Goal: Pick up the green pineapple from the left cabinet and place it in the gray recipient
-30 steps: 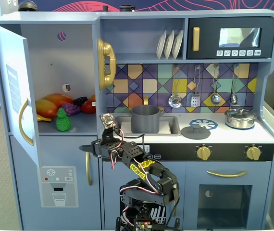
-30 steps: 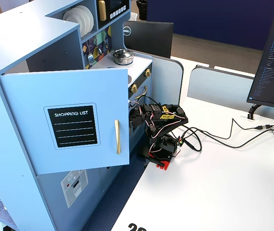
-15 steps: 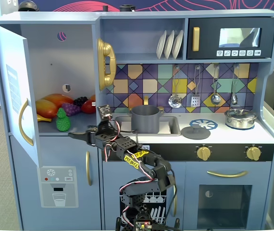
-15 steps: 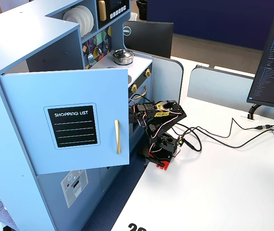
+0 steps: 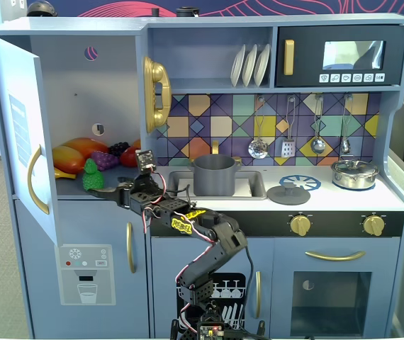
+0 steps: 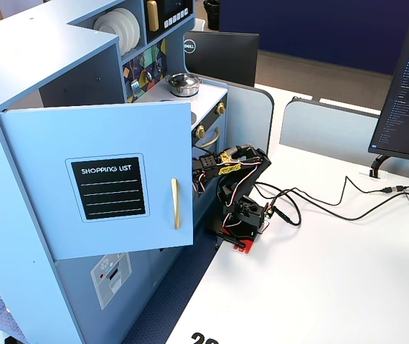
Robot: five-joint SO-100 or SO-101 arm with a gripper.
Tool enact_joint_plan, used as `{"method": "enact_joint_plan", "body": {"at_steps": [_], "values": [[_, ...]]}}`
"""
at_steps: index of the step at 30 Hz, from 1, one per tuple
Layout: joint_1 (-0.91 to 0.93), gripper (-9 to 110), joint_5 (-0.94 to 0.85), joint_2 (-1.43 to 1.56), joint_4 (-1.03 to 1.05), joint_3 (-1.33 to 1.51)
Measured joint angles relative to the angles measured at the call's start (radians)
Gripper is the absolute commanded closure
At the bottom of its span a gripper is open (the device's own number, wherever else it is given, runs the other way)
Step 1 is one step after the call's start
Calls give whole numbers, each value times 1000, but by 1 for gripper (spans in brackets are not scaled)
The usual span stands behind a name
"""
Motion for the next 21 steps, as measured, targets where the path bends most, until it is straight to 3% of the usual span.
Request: {"method": "enact_joint_plan", "body": {"at_steps": [21], "values": [[-17, 52, 0, -365, -54, -293]]}}
